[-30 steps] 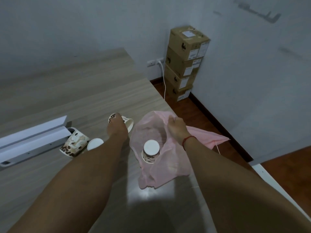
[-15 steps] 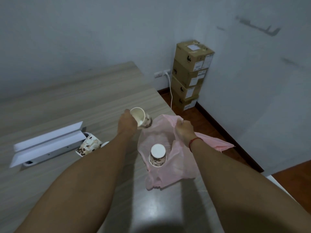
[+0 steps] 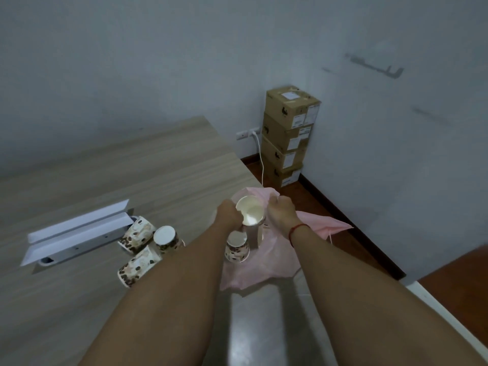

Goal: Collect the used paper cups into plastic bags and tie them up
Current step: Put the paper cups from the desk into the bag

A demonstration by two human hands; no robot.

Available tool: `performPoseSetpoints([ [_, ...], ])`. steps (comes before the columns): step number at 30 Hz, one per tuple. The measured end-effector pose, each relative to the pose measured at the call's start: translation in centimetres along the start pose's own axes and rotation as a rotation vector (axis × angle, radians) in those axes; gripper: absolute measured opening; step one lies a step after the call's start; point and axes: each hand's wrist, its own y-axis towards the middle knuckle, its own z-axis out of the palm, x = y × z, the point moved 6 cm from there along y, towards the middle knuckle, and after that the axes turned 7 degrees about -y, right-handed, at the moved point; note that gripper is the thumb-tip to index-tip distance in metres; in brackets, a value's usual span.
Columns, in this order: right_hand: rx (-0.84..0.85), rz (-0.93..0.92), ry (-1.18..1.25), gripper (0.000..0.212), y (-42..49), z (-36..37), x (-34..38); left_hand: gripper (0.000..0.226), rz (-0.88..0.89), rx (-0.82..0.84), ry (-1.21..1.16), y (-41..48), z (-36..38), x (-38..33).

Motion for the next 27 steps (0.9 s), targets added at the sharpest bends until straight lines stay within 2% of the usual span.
performPoseSetpoints([
  [2,-0.003,0.017,0.025,0.047,0.0,-0.3,-0.6,0.037,0.018,0.005,0.073,0.1,1.7,-0.4],
  [9,0.006,0.022,0.057,0.047,-0.4,-0.5,-1.3,0.027,0.064,-0.069,0.235,-1.2,1.6,-0.5],
  [12,0.016,0.001,0.052,0.048,-0.8,-0.5,-0.8,0.025,0.059,-0.023,0.268,-1.5,1.7,-0.1],
  [15,0.038,-0.031,0.056,0.047,-1.2,-0.5,-0.1,0.022,0.025,-0.001,0.182,-1.2,2.7,-0.4],
  [17,0.042,-0.042,0.065,0.047,-1.2,-0.6,-0.1,0.009,-0.010,0.020,-0.011,-1.6,3.7,-1.1],
  [20,0.045,-0.030,0.077,0.047,-1.1,-1.1,-0.5,0.014,-0.080,0.110,-0.258,-2.2,4.7,-1.7],
  [24,0.036,-0.016,0.066,0.048,-1.1,-1.6,-1.1,0.012,-0.087,0.001,-0.252,-1.9,1.7,-0.2],
  [27,0.037,-0.035,0.054,0.047,-1.4,-0.9,-0.4,0.027,-0.069,-0.083,-0.174,-1.6,-1.4,1.1],
])
